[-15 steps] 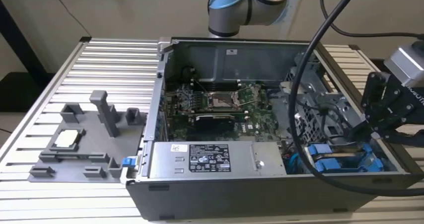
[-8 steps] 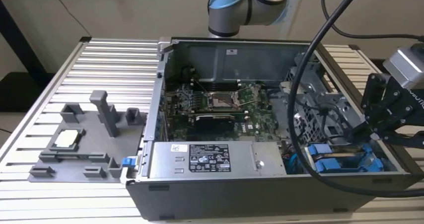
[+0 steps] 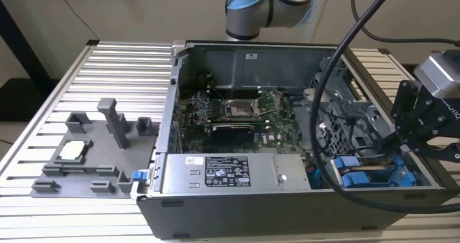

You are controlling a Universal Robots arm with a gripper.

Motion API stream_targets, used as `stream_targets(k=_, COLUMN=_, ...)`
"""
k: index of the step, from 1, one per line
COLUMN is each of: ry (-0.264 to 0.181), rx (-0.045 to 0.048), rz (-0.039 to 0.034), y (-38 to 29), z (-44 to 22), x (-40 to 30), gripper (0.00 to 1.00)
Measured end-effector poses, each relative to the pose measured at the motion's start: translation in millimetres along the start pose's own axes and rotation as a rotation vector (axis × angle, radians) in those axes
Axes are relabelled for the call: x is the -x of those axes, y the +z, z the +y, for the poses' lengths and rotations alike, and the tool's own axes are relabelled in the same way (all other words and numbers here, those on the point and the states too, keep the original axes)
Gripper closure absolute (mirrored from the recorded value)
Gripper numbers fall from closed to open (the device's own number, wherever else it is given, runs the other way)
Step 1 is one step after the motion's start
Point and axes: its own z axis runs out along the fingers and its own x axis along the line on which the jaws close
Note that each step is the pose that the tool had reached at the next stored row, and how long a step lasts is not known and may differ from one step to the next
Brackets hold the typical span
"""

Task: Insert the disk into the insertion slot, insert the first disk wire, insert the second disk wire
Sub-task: 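Insert the first disk wire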

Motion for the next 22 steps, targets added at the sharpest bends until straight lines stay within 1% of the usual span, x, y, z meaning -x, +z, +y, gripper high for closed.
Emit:
stream_targets(k=6, ry=0.02, rx=-0.0032, rz=-0.0044, y=2.7, z=-1.3, x=-2.1, gripper=0.81)
stream_targets(k=12, ry=0.054, rx=-0.0082, rz=-0.0077, y=5.4, z=-1.5, x=-4.6, gripper=0.81)
stream_targets(k=17, ry=0.056, rx=-0.0085, rz=-0.0074, y=5.6, z=-1.5, x=-4.7, gripper=0.81)
stream_targets(k=22, ry=0.058, rx=-0.0088, rz=-0.0077, y=8.1, z=-1.9, x=-5.1, gripper=0.81)
